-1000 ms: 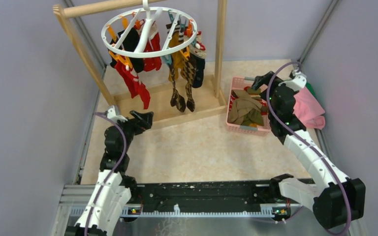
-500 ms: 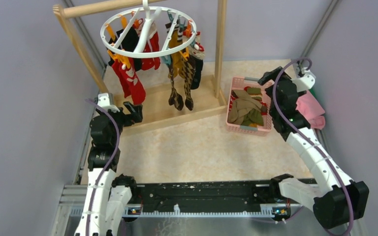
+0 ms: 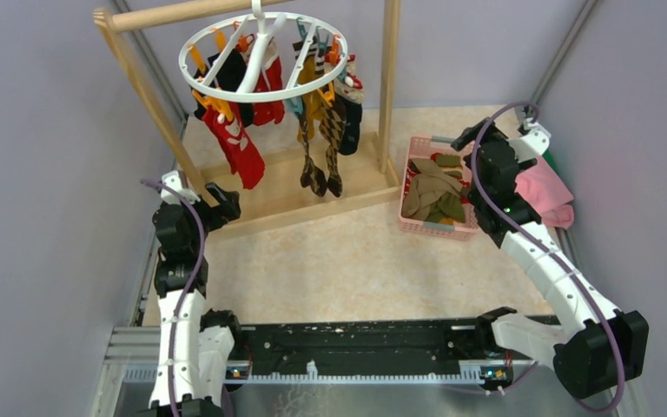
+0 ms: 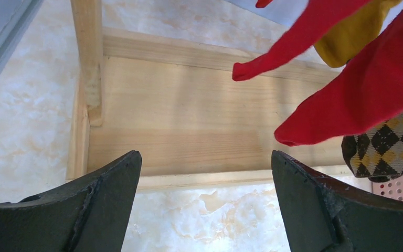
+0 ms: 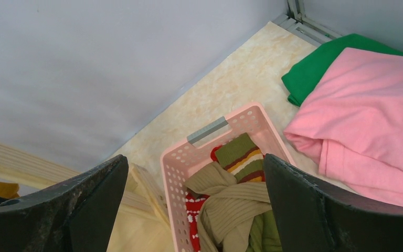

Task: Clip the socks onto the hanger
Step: Reset both arms

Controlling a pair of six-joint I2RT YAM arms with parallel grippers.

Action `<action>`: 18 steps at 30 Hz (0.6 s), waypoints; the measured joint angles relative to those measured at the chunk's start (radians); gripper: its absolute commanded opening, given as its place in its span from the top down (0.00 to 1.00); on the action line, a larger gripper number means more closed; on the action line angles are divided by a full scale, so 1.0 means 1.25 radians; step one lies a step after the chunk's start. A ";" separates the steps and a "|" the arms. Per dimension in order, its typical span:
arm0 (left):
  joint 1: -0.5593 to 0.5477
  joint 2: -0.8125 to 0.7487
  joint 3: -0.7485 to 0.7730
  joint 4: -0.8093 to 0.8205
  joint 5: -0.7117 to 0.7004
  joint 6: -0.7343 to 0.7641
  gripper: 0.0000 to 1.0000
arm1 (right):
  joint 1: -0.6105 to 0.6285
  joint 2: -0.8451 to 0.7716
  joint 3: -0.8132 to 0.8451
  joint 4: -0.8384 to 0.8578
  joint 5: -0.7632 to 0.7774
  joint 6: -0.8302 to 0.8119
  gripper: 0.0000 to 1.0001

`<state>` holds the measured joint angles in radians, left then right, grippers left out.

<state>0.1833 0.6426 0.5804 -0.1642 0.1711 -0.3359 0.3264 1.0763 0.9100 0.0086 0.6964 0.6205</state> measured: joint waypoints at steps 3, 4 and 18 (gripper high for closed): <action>0.033 0.023 -0.007 0.015 0.042 -0.030 0.01 | 0.000 0.001 0.000 0.007 -0.001 -0.001 0.01; 0.039 0.032 -0.007 0.021 0.054 -0.036 0.01 | 0.000 0.003 0.000 0.008 -0.001 -0.001 0.01; 0.057 0.037 -0.007 0.023 0.085 -0.034 0.01 | 0.000 0.014 -0.041 0.045 -0.011 0.000 0.01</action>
<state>0.2546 0.6888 0.5720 -0.1352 0.2779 -0.3790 0.3267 1.0935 0.8589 0.0654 0.6830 0.6205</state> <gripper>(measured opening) 0.987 0.985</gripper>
